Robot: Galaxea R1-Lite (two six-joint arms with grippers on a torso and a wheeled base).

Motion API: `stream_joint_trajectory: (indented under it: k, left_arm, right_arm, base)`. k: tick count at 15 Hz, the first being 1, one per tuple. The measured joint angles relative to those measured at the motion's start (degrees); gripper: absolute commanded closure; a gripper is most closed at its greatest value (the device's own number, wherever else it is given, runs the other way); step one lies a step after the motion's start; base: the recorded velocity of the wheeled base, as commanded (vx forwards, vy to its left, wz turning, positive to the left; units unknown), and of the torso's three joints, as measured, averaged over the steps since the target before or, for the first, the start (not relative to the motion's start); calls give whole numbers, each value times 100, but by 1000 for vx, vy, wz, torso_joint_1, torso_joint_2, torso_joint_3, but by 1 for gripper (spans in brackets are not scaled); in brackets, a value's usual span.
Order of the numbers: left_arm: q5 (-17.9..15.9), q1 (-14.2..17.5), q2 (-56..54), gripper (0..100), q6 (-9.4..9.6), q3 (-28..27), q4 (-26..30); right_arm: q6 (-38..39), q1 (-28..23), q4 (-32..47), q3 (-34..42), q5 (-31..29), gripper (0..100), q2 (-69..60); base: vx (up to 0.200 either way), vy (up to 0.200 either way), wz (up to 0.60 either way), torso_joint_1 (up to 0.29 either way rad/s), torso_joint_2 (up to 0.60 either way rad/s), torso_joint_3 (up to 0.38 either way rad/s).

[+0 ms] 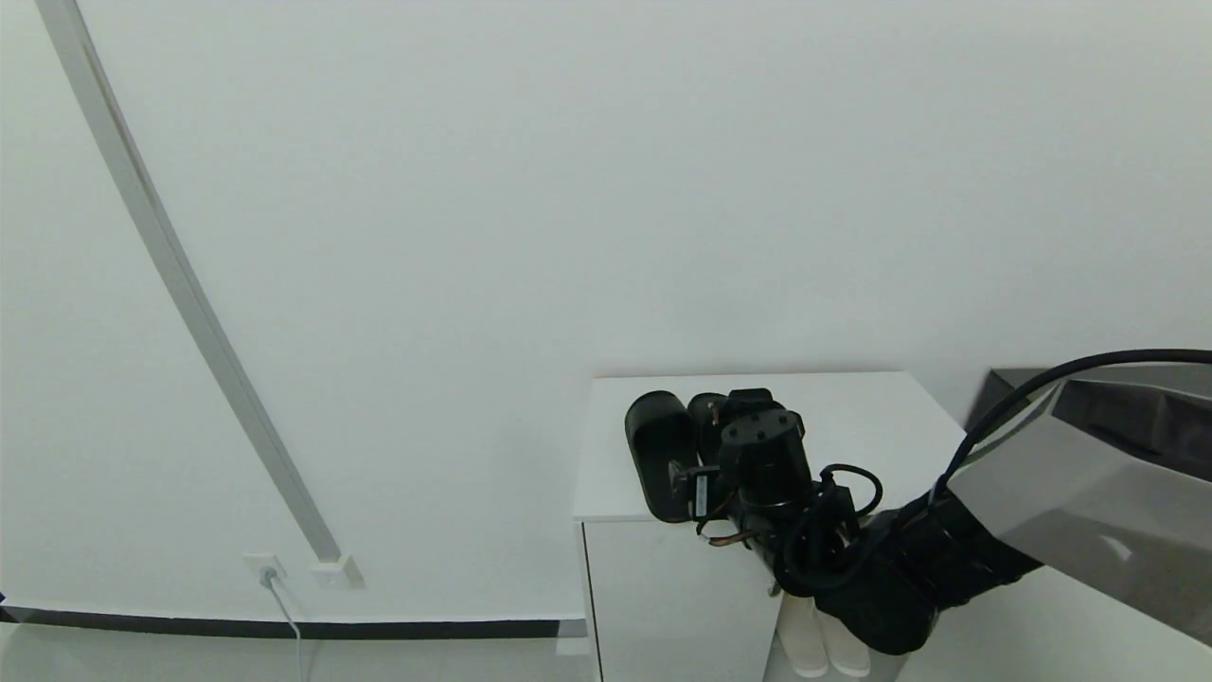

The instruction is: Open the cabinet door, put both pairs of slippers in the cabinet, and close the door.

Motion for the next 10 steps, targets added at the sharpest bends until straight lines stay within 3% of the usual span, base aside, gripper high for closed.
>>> stream_joint_trajectory:
  k: [5, 10]
  left_arm:
    - [2, 0, 0, 100, -11, 0, 2]
    - [0, 0, 0, 100, -15, 0, 0]
  right_arm:
    - [-27, 6, -502, 72, -23, 0, 427]
    - [-288, -121, -828, -383, -20, 0, 1028]
  base:
    - [0, 0, 0, 0, 0, 0]
    - [0, 0, 0, 0, 0, 0]
